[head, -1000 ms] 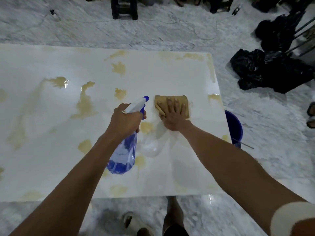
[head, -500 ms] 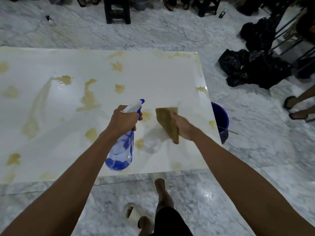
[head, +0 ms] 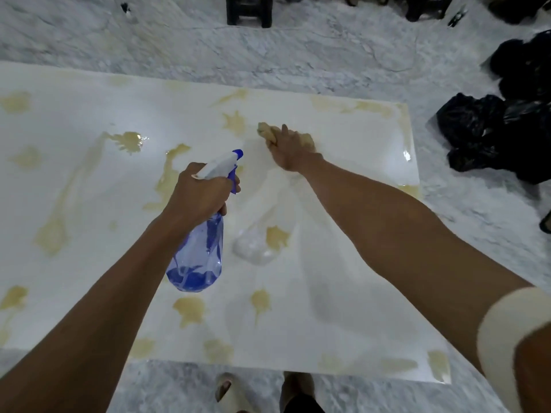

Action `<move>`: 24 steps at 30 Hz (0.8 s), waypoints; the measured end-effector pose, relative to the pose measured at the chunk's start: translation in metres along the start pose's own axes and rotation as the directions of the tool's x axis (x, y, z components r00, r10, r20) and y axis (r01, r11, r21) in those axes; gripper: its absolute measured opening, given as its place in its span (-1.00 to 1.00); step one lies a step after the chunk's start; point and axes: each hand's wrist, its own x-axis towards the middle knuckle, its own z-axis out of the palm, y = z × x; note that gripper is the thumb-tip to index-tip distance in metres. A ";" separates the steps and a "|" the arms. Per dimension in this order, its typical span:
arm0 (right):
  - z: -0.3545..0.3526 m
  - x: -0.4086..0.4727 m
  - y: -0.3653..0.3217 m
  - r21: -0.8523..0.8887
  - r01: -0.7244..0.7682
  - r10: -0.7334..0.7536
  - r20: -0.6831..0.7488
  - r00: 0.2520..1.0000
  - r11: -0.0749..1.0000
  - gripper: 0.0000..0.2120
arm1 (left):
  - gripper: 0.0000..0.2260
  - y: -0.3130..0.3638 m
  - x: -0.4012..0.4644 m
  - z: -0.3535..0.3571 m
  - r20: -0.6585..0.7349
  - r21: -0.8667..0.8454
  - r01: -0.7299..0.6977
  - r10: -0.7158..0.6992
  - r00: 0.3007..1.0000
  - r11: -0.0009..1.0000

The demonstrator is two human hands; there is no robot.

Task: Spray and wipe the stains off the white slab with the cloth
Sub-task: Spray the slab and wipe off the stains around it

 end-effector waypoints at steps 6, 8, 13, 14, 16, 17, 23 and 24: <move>0.081 -0.063 -0.025 -0.108 -0.041 0.059 0.168 0.984 0.993 -0.41 | -0.70 -0.025 -0.015 -0.012 0.035 0.009 0.016 -0.016 0.999 1.000; 0.098 -0.101 -0.037 -0.112 -0.044 0.063 0.171 0.983 0.993 -0.42 | -0.71 -0.032 -0.034 -0.019 0.050 0.023 0.023 -0.024 0.998 0.999; 0.130 -0.217 -0.061 0.012 -0.021 0.018 0.183 0.983 1.000 -0.41 | -0.70 -0.047 -0.098 -0.038 0.121 0.039 -0.014 0.009 0.993 0.999; 0.140 -0.233 -0.065 -0.021 -0.018 0.021 0.193 0.981 1.000 -0.36 | -0.69 -0.051 -0.111 -0.042 0.134 0.031 -0.023 0.019 0.991 0.999; 0.164 -0.257 -0.071 -0.094 -0.030 0.049 0.204 0.978 0.995 -0.22 | -0.63 -0.060 -0.134 -0.048 0.150 0.002 -0.020 0.019 0.988 1.000; 0.173 -0.267 -0.074 -0.096 -0.051 0.070 0.203 0.977 0.994 -0.21 | -0.60 -0.065 -0.143 -0.051 0.159 -0.007 -0.015 0.016 0.987 1.000; 0.183 -0.320 -0.086 -0.034 -0.061 0.069 0.326 0.943 0.998 -0.41 | -0.80 -0.086 -0.176 -0.065 0.167 0.036 -0.005 -0.001 0.986 0.999; 0.184 -0.324 -0.085 -0.051 -0.059 0.073 0.361 0.929 0.997 -0.42 | -0.81 -0.086 -0.179 -0.068 0.164 0.038 -0.010 0.004 0.987 0.999</move>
